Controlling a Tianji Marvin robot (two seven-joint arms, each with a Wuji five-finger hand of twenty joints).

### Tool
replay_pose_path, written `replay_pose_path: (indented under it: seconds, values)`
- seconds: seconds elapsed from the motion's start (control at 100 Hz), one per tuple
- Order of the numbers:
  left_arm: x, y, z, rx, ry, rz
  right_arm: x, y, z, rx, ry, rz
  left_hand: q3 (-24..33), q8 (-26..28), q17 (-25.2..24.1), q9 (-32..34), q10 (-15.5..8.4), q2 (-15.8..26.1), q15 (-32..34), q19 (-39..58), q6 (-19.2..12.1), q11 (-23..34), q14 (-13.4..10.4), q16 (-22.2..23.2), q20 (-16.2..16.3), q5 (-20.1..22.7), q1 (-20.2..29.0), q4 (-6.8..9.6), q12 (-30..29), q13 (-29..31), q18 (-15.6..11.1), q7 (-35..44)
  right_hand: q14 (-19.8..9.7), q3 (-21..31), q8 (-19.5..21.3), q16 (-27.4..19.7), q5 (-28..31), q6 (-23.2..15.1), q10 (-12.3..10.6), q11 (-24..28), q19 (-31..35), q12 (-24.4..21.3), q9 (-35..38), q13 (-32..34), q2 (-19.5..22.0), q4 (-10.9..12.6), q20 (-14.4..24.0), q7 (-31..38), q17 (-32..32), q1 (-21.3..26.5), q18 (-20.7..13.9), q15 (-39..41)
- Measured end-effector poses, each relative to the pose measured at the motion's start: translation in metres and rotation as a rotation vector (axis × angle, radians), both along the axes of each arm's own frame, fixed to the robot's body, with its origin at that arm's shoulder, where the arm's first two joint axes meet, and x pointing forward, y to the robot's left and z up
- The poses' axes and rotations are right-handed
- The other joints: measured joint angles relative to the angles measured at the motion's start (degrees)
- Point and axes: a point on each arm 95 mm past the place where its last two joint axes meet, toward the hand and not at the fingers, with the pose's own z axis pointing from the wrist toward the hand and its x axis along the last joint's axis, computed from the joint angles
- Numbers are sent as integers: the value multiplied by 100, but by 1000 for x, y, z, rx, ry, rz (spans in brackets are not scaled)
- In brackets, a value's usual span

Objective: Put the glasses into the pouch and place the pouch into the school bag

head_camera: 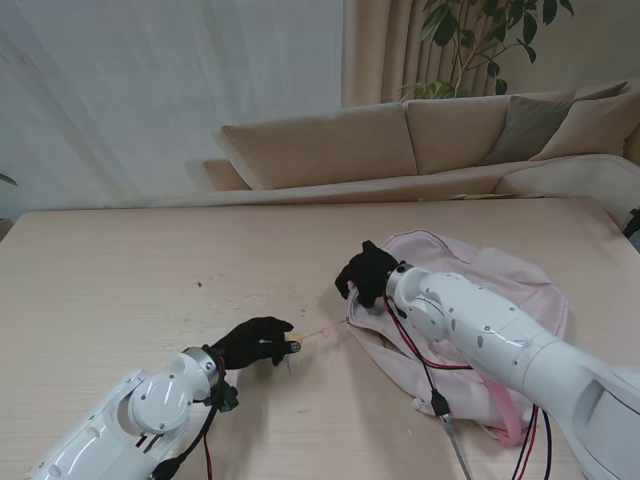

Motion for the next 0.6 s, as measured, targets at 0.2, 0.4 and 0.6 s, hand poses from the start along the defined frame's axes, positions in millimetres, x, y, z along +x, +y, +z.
replay_pose_path:
  seconds: [0.2,0.4,0.6]
  values:
    - [11,7,-4,20,-1,5,0,6,1,67,-24,-101,0,0,-1,0,0,0,0,0,-4,0,0,0,70,0,-1,0,0,0,-144,0,409,8,77,-16,302,501,254,149,476,496,592,764,-253,-1,261,74,1075,20,85,756]
    - [32,13,-1,3,-13,50,4,22,8,145,-159,-292,0,0,-10,-8,0,0,0,0,-22,-1,0,0,22,-151,-1,0,0,0,-44,-74,642,65,77,-14,431,780,464,149,546,619,718,930,-485,-7,318,86,1317,109,13,821]
    - [40,8,6,-9,-11,58,14,36,8,186,-235,-511,0,0,-10,-93,0,0,0,0,-37,-29,-1,0,19,-505,-1,0,0,-9,-41,-226,721,66,77,-14,431,1015,553,136,594,663,778,996,-548,-65,319,87,1380,244,26,826]
